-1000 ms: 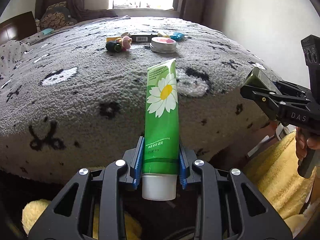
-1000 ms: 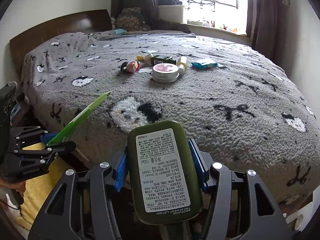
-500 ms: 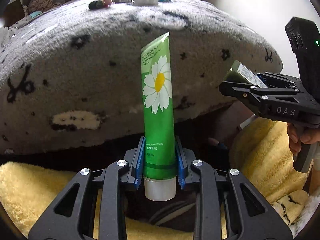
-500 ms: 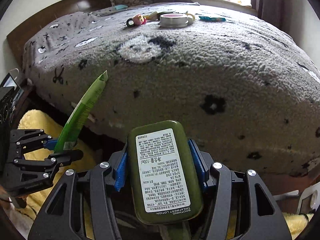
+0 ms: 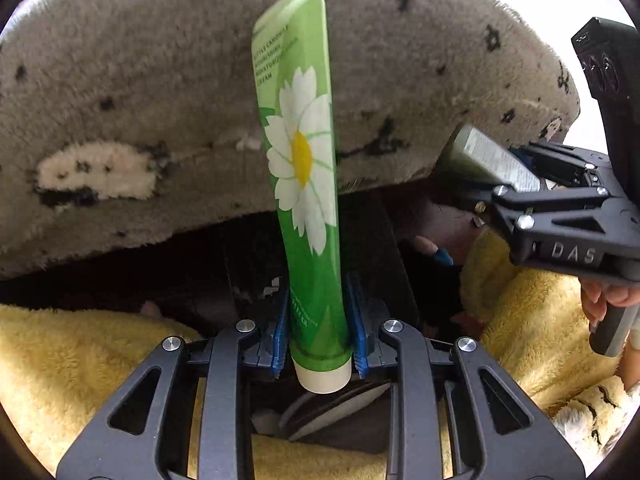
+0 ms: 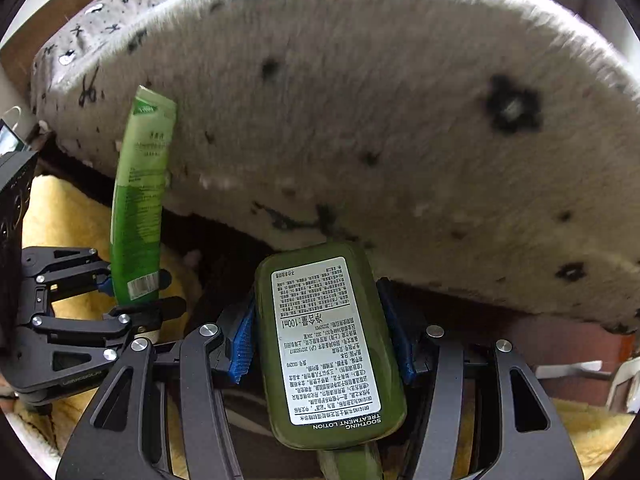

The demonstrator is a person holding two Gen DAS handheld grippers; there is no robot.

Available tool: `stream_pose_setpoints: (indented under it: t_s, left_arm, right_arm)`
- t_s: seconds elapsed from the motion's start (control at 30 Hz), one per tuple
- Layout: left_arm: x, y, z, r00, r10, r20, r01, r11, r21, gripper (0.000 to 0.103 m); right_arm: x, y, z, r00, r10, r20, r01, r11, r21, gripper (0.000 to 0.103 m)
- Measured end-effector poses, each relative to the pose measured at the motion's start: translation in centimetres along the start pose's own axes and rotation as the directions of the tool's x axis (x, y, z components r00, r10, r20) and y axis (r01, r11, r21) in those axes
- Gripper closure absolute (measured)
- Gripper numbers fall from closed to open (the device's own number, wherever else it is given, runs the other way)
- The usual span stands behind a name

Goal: Collect trash
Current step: 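Carry the green tube and lotion bottle down to the bin, then open both tools to drop the tube and bottle into the bin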

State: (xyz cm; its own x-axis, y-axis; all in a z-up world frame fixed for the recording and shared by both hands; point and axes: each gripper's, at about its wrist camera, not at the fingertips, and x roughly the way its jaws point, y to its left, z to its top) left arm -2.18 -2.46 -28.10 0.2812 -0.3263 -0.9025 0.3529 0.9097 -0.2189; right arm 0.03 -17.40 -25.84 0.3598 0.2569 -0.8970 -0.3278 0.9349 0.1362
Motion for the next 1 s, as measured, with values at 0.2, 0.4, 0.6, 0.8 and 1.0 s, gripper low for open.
stream_pose_setpoints:
  t_s: [0.2,0.4,0.6,0.8,1.0]
  left_arm:
    - [1.5,-0.1,0.2,0.999,-0.023,-0.039,0.022,1.000,-0.012,0.079]
    - [1.9,-0.2,0.0,0.998,-0.025,-0.049,0.025,1.000,-0.017,0.079]
    - [1.9,0.2,0.0,0.999,-0.018,-0.046,0.017,1.000,-0.025,0.066]
    - [1.2,0.2,0.5,0.999,-0.011,-0.032,0.010,1.000,-0.028,0.065]
    - [-0.7,0.7,1.4,1.000,-0.003,-0.009,0.003,0.999,-0.033,0.065]
  right_arm:
    - [2.3,0.2,-0.3,0.995,0.068,-0.076,-0.065,0.997,0.038,0.047]
    - [2.6,0.8,-0.2,0.994,0.077,-0.083,-0.073,0.996,0.047,0.046]
    - [2.2,0.7,0.6,0.994,0.079,-0.071,-0.075,0.996,0.058,0.042]
    - [0.9,0.1,1.1,0.997,0.058,-0.045,-0.055,0.996,0.068,0.042]
    - [-0.6,-0.9,1.4,0.999,0.037,-0.011,-0.036,0.996,0.081,0.042]
